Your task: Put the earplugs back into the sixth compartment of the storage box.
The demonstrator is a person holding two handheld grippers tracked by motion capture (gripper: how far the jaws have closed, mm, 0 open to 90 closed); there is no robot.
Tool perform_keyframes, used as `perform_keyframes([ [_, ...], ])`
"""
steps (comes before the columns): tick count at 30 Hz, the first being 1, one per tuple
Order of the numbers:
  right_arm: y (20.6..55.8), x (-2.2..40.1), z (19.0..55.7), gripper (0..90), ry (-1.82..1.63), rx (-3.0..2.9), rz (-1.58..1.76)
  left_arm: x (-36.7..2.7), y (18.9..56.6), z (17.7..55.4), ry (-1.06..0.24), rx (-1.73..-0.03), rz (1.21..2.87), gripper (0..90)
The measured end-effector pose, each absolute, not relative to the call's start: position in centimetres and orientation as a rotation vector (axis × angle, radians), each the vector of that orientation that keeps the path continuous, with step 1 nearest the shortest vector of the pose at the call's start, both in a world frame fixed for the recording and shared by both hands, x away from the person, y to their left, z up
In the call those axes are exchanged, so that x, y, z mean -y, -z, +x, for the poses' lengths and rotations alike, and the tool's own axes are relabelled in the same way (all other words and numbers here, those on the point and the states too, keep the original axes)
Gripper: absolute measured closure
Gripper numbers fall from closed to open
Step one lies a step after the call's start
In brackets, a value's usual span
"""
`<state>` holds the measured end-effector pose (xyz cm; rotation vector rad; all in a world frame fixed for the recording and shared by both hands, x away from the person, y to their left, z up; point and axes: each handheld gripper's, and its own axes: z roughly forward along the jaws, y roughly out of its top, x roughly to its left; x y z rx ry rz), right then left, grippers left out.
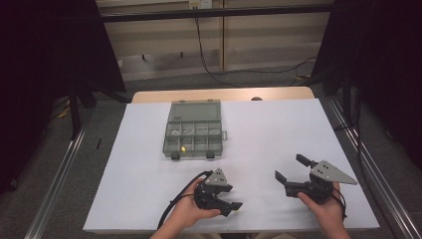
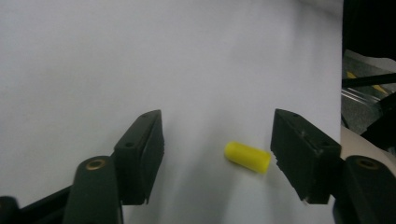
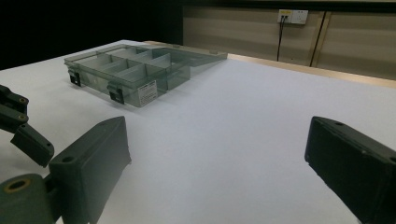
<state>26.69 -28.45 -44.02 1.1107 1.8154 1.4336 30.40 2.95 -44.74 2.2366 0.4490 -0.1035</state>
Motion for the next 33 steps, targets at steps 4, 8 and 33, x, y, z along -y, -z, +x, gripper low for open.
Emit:
perform_keyframes([
  [4,44.0,28.4,26.7,6.0,-1.432,-1.818,1.107,-2.9,44.7,30.2,0.105,-0.422,2.243,42.9],
  [8,44.1,28.4,26.8,6.1,-1.428,-1.823,1.108,-2.8,44.8,30.0,0.113,-0.397,2.258,47.0],
  [33,44.2,28.5,26.8,6.2,-1.416,-1.827,1.112,-2.3,45.0,29.4,0.035,-0.348,2.314,67.5],
])
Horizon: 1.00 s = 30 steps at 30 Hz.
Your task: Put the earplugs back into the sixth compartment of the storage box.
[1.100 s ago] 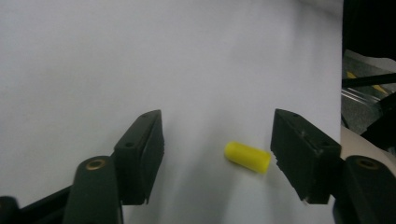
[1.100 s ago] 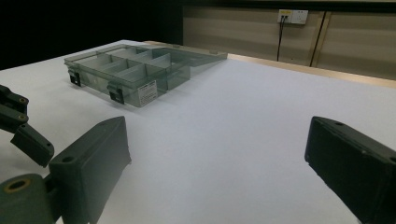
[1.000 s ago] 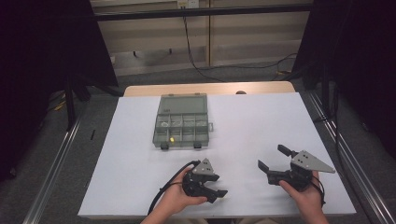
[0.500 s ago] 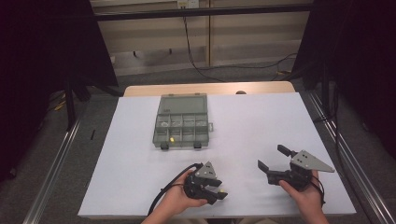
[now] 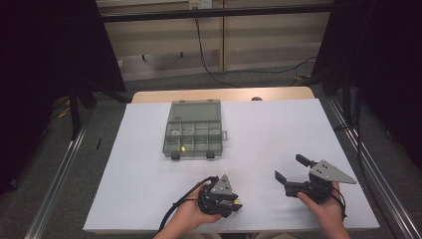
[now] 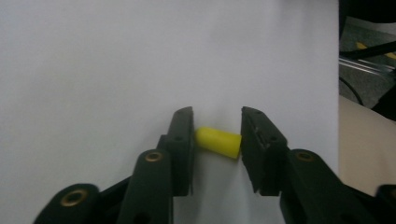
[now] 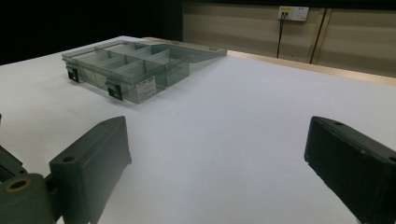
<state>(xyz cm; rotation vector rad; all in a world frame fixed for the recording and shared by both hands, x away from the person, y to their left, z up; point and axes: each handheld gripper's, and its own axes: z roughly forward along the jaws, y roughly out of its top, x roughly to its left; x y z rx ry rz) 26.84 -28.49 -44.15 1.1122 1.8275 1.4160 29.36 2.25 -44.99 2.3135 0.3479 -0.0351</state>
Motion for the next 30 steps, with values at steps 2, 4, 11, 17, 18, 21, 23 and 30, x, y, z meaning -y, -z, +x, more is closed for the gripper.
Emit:
perform_keyframes([
  [2,44.2,28.5,26.9,6.2,-1.417,-1.826,1.117,-2.3,45.0,29.4,0.043,-0.375,2.308,69.1],
  [4,44.2,28.5,26.8,6.2,-1.417,-1.825,1.118,-2.3,45.0,29.5,0.058,-0.393,2.301,70.6],
  [11,44.2,28.6,26.9,6.2,-1.418,-1.82,1.117,-2.5,45.1,29.8,0.089,-0.432,2.276,71.3],
  [17,44.1,28.6,26.9,6.2,-1.418,-1.821,1.113,-2.8,44.9,30.1,0.092,-0.458,2.251,70.5],
  [18,44.1,28.6,26.9,6.2,-1.418,-1.821,1.114,-2.8,44.9,30.2,0.093,-0.468,2.246,70.3],
  [21,44.1,28.6,26.9,6.2,-1.418,-1.822,1.116,-3.1,44.8,30.4,0.092,-0.48,2.237,70.0],
  [23,44.1,28.6,26.8,6.2,-1.419,-1.821,1.114,-3.2,44.7,30.6,0.093,-0.491,2.226,69.9],
  [30,44.0,28.6,26.8,6.2,-1.422,-1.815,1.116,-3.8,44.3,31.2,0.078,-0.518,2.201,69.9],
])
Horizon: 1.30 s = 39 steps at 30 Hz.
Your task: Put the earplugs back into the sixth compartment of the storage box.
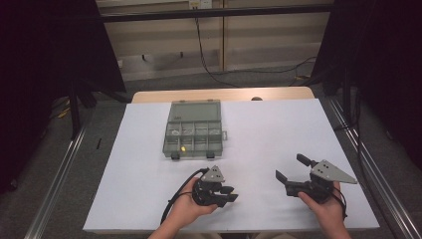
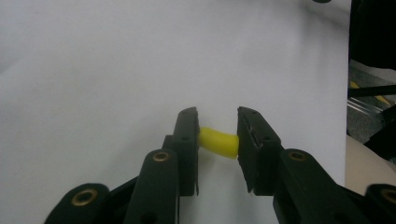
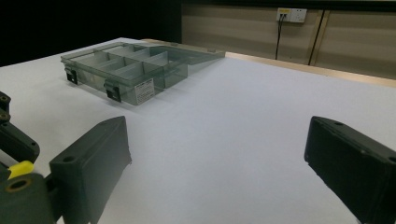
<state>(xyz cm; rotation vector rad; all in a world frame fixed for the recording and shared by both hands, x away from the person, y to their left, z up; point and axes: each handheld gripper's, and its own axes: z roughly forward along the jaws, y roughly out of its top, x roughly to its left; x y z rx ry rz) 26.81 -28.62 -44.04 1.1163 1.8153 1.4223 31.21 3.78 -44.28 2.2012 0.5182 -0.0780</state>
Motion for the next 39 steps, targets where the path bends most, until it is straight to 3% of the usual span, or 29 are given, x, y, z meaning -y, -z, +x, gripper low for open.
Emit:
perform_keyframes([
  [39,44.0,28.5,26.6,6.2,-1.425,-1.822,1.109,-7.3,42.0,35.2,-0.015,-0.685,2.093,70.2],
])
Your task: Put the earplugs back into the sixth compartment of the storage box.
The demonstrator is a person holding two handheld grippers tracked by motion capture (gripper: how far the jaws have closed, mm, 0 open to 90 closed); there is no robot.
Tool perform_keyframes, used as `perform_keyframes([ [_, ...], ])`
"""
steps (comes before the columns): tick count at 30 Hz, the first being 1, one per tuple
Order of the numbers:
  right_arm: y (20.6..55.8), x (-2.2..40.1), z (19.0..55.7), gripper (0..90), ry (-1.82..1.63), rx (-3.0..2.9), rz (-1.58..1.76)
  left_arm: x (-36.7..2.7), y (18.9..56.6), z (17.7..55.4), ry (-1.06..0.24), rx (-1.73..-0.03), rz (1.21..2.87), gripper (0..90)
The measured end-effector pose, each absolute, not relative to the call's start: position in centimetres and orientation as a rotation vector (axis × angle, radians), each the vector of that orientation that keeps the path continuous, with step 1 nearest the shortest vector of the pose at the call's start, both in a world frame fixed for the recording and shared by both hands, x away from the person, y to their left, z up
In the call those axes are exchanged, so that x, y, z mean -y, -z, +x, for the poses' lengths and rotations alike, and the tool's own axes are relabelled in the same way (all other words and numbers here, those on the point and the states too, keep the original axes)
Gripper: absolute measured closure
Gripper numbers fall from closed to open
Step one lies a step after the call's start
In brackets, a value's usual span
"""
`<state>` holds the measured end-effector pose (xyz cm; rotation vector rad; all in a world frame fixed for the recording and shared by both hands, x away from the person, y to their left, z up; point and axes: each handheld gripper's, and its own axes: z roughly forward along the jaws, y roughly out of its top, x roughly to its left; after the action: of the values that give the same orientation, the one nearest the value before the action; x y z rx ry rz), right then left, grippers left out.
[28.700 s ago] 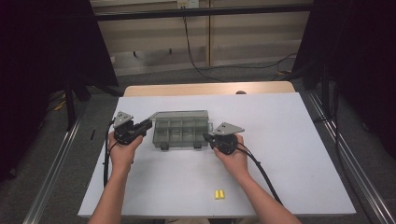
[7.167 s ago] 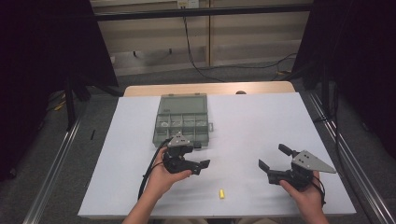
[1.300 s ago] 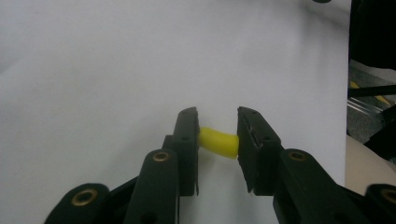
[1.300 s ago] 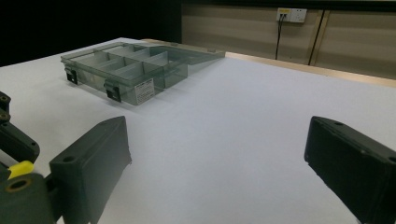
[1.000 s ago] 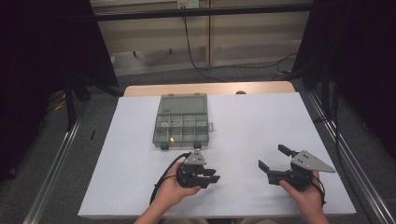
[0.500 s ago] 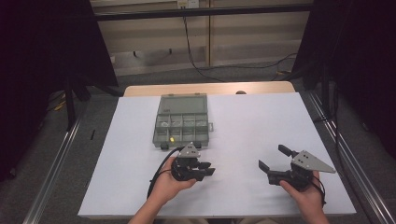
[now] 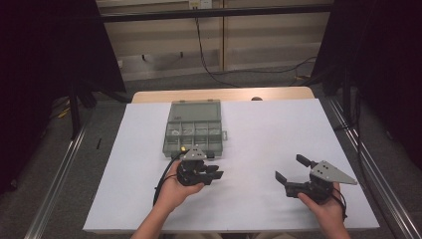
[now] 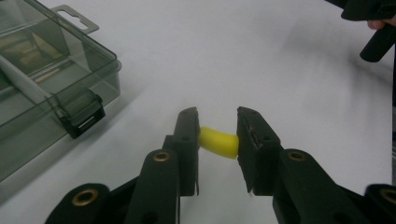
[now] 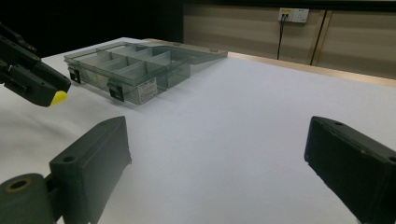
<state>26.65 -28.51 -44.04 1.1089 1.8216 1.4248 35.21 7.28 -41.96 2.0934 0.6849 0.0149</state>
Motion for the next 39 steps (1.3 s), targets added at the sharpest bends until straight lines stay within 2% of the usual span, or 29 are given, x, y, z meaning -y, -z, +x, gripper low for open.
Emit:
perform_keyframes([
  [39,44.0,28.6,26.6,6.2,-1.428,-1.816,1.108,-10.4,40.5,38.4,-0.148,-0.845,2.062,70.5],
])
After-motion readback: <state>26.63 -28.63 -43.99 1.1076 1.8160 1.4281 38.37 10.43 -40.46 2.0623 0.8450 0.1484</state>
